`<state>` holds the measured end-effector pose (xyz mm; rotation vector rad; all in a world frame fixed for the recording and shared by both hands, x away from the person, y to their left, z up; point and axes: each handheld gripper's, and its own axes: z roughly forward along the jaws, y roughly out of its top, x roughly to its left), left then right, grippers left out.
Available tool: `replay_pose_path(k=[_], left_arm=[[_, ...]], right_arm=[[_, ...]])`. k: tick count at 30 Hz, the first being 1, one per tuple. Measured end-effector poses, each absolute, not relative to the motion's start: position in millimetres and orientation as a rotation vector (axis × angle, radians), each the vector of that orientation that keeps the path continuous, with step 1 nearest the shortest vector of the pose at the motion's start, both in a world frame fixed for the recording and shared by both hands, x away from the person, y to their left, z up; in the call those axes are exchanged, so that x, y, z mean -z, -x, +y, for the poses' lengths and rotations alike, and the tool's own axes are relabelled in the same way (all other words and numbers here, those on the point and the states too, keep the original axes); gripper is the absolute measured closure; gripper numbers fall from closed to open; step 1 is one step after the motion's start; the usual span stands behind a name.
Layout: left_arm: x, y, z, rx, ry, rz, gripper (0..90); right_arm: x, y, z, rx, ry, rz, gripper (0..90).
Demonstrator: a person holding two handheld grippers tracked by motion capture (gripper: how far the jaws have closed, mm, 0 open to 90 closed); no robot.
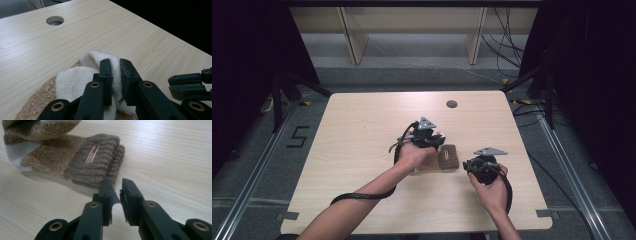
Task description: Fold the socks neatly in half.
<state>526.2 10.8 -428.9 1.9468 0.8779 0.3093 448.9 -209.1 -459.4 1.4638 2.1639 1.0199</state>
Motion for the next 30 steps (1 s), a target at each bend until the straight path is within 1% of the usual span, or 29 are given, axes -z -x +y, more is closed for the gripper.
replay_pose_path(k=[6,11,17,20,30], left_arm=[[429,-524,8,-0.323,-1.964,0.86,80.0],[437,-523,4,-0.31,-1.974,0.86,79.8],[444,-522,-1,-0.284,-1.993,0.852,79.6],[447,-521,-5,-0.292,-1.998,0.853,79.5],[458,-521,-13,-0.283,-2.022,0.853,78.8]], right_arm=[[461,-449,-206,-1.011,-1.509,2.172,78.5],[462,-453,-205,-1.023,-1.474,2.169,78.8],[463,-456,-199,-1.037,-1.437,2.184,82.0],[463,-455,-194,-1.03,-1.491,2.198,82.7],[464,-455,-195,-1.033,-1.489,2.199,82.4]])
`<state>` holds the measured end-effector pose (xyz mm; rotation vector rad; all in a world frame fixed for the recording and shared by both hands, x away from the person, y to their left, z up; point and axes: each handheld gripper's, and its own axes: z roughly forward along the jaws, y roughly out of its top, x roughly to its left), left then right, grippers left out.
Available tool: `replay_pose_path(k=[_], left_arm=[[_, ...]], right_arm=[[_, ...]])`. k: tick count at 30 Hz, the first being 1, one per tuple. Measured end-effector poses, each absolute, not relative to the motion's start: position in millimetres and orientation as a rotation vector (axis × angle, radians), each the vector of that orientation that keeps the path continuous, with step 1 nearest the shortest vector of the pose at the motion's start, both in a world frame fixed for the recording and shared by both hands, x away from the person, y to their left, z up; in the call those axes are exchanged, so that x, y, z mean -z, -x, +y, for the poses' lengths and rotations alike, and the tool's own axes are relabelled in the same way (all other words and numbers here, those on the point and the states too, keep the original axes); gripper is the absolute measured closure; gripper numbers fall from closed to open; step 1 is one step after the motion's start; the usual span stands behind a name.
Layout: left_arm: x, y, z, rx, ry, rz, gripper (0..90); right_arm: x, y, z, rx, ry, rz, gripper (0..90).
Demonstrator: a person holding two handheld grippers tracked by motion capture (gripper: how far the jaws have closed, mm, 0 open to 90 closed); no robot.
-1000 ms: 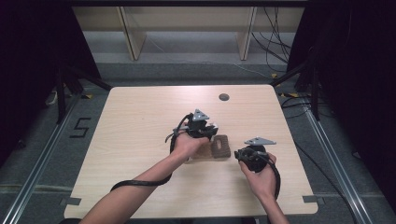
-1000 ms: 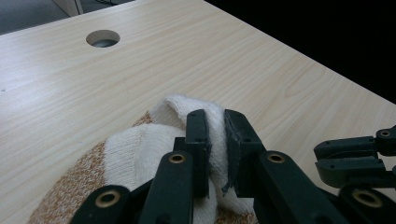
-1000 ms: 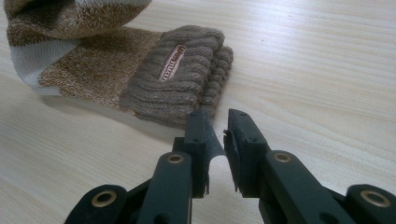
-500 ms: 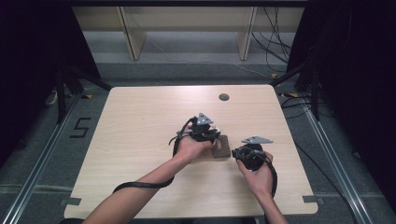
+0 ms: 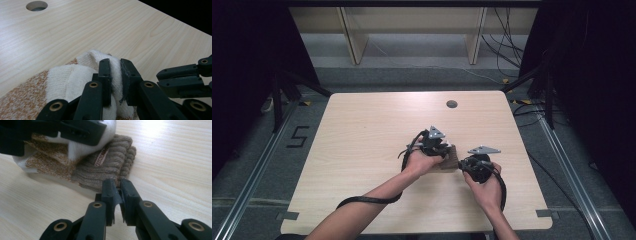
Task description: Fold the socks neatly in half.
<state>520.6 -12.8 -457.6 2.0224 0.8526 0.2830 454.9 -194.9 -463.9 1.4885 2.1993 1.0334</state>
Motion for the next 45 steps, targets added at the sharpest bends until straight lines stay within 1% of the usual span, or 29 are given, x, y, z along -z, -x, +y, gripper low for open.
replay_pose_path(k=[4,6,9,11,13,16,18,23,27,31,32,33,38,41,42,45], left_arm=[[460,-521,-15,-0.287,-2.03,0.846,78.3],[462,-520,-17,-0.294,-2.033,0.85,78.0],[464,-520,-19,-0.297,-2.033,0.847,77.5],[464,-520,-20,-0.293,-2.038,0.839,76.8],[465,-520,-20,-0.285,-2.037,0.834,75.1],[466,-519,-23,-0.297,-2.023,0.82,69.6],[465,-517,-24,-0.302,-2.025,0.811,65.9],[458,-511,-22,-0.298,-2.001,0.797,59.2],[445,-508,-15,-0.298,-1.975,0.786,55.0],[432,-505,-1,-0.325,-1.956,0.791,53.7],[429,-506,5,-0.345,-1.965,0.779,53.5],[427,-506,10,-0.351,-1.948,0.784,53.2],[427,-509,38,-0.4,-1.973,0.834,50.2],[433,-509,47,-0.377,-2.003,0.816,46.0],[435,-508,48,-0.373,-2.015,0.806,44.4],[440,-506,46,-0.32,-2.032,0.768,40.6]], right_arm=[[466,-457,-198,-1.037,-1.418,2.208,82.0],[464,-454,-197,-1.022,-1.497,2.197,81.8],[464,-454,-197,-1.031,-1.498,2.195,81.6],[465,-457,-200,-1.031,-1.433,2.205,81.3],[465,-456,-199,-1.035,-1.461,2.195,81.1],[464,-454,-198,-1.026,-1.496,2.193,80.8],[465,-456,-200,-1.033,-1.447,2.191,80.6],[465,-455,-201,-1.059,-1.46,2.18,80.3],[463,-453,-203,-1.029,-1.505,2.175,80.1],[464,-455,-204,-1.039,-1.472,2.171,80.0],[463,-453,-203,-1.032,-1.512,2.169,80.0],[463,-453,-204,-1.032,-1.507,2.169,80.0],[464,-455,-205,-1.031,-1.446,2.174,79.6],[464,-456,-204,-1.03,-1.435,2.178,78.9],[463,-455,-202,-1.035,-1.477,2.163,78.7],[463,-457,-202,-1.033,-1.443,2.165,78.5]])
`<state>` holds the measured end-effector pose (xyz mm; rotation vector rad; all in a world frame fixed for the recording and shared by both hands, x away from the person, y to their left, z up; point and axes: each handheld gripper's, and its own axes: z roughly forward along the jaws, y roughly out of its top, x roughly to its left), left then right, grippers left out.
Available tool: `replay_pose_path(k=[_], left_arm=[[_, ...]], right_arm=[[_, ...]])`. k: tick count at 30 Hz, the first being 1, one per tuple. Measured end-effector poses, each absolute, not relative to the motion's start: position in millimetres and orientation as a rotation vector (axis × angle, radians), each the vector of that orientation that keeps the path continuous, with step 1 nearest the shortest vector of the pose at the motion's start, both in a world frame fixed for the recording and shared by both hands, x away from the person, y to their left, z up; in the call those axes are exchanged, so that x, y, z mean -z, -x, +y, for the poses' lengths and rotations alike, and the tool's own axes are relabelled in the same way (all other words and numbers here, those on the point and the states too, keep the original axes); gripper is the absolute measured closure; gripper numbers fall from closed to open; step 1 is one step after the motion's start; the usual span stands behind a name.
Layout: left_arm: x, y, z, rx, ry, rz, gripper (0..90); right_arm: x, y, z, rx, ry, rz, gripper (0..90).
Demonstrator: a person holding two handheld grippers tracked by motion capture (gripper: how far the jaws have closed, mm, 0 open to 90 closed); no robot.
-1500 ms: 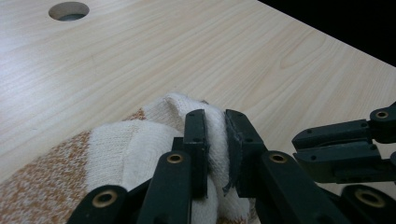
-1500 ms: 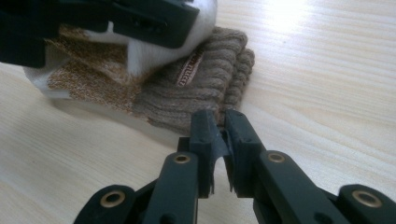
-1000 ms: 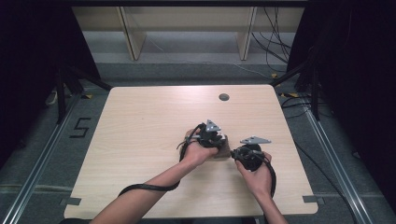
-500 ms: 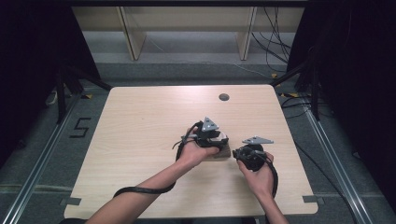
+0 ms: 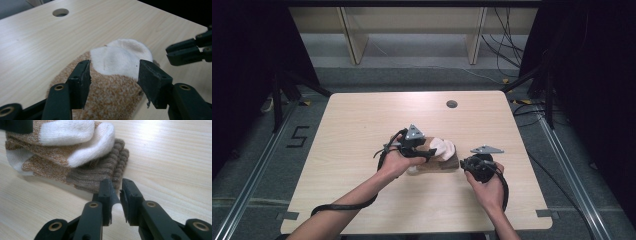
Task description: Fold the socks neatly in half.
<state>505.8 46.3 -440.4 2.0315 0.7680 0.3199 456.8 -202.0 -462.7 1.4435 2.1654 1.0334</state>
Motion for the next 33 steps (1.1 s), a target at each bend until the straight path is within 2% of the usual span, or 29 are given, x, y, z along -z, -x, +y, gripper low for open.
replay_pose_path(k=[9,12,16,19,26,33], left_arm=[[448,-507,24,-0.347,-2.109,0.681,37.3],[452,-511,21,-0.352,-2.127,0.703,49.0],[452,-514,20,-0.33,-2.134,0.735,71.0],[448,-513,20,-0.338,-2.138,0.73,79.5],[435,-509,25,-0.365,-2.109,0.728,81.5],[434,-509,25,-0.37,-2.116,0.717,81.4]], right_arm=[[463,-456,-200,-1.039,-1.453,2.172,78.4],[461,-454,-199,-1.03,-1.5,2.167,78.5],[462,-456,-201,-1.04,-1.462,2.163,78.4],[461,-457,-201,-1.051,-1.461,2.158,78.3],[456,-462,-194,-1.117,-1.455,2.14,77.9],[451,-475,-184,-1.182,-1.446,2.089,72.3]])
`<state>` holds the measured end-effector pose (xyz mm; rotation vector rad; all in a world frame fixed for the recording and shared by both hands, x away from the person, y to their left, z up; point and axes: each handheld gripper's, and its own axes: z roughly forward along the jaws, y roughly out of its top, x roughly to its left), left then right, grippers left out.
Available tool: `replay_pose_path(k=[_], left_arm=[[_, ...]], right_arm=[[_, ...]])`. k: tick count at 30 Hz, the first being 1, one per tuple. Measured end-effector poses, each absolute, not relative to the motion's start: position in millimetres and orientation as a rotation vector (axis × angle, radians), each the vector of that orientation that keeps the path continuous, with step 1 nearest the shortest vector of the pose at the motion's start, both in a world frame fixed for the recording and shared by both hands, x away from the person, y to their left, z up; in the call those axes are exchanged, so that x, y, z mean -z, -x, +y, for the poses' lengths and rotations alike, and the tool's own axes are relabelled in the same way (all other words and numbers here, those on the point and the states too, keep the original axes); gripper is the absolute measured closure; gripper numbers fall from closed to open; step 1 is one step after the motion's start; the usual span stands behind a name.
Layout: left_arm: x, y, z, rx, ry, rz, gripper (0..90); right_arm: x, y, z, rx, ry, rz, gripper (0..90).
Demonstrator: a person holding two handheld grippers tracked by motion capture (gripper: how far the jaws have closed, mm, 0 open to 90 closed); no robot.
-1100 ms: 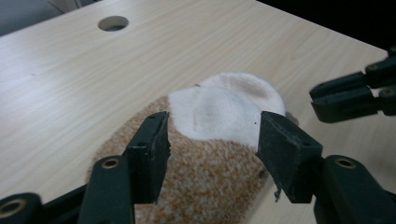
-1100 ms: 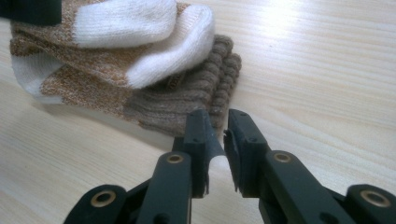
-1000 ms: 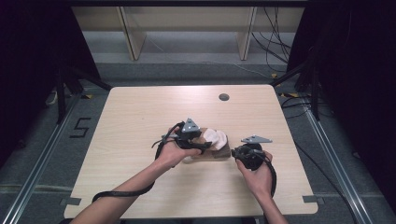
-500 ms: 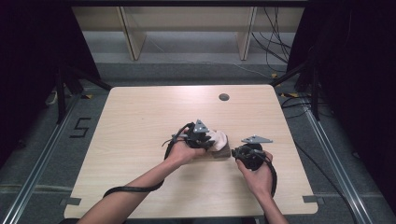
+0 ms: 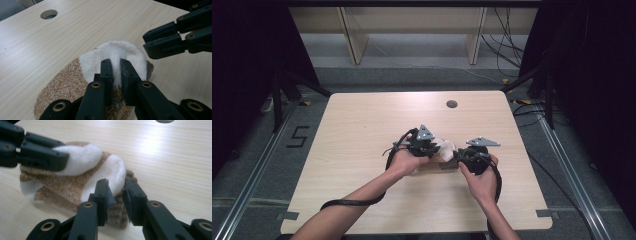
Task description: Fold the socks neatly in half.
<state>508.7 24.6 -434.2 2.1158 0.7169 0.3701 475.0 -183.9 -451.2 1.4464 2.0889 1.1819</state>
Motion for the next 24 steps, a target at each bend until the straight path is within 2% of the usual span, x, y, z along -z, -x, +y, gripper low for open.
replay_pose_path(k=[12,20,24], left_arm=[[428,-505,20,-0.407,-2.039,0.682,81.5],[462,-503,2,-0.379,-2.095,0.68,80.9],[473,-503,0,-0.375,-2.103,0.684,80.2]], right_arm=[[472,-488,-179,-1.122,-1.486,2.148,77.5],[473,-489,-184,-1.143,-1.492,2.145,76.7],[470,-490,-190,-1.185,-1.549,2.118,72.6]])
